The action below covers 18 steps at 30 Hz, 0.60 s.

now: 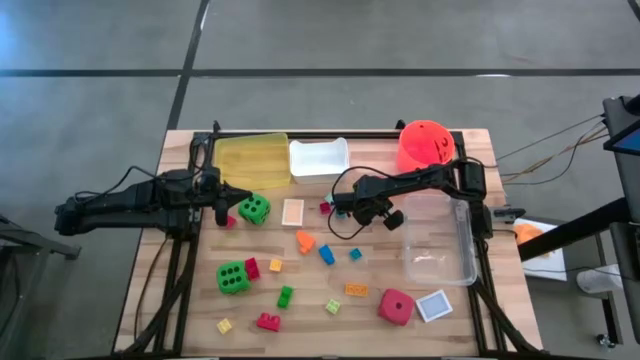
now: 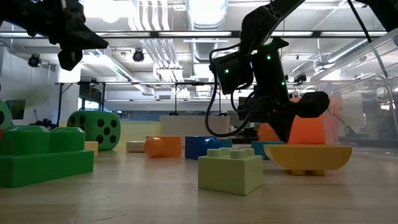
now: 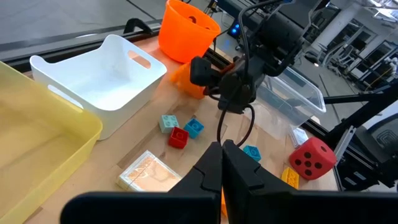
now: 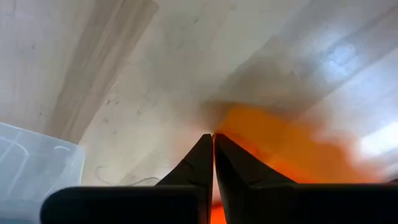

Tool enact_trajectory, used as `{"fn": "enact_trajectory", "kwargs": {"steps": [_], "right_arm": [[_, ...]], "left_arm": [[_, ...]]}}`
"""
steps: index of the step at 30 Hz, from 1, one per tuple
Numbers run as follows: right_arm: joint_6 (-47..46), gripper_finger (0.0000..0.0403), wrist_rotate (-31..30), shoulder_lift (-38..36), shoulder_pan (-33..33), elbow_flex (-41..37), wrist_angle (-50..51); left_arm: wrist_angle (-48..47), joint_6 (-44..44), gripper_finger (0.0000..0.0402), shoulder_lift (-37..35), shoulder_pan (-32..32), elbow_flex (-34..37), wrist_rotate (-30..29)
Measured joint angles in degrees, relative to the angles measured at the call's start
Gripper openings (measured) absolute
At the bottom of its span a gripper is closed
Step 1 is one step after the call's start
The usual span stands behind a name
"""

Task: Pick & Place Toys
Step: Put the orange game piece into the transparent bin

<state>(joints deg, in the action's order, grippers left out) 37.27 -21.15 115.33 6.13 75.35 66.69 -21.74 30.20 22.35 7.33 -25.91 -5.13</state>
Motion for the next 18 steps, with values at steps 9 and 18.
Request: {"fn": "enact_trajectory", "kwargs": {"steps": [9,18], "right_arm": [[-1.4,0.0023,0.7,-0.1,-0.2,1.1,0.6],[-2.6,0.0023,0.7,-0.2,-0.2,2.7,0.7]], "left_arm": [[0.0,0.0,0.0000,0.0,0.0,0.0,0.0],[0.0,0.0,0.0000,0.0,0.0,0.0,0.0]]}}
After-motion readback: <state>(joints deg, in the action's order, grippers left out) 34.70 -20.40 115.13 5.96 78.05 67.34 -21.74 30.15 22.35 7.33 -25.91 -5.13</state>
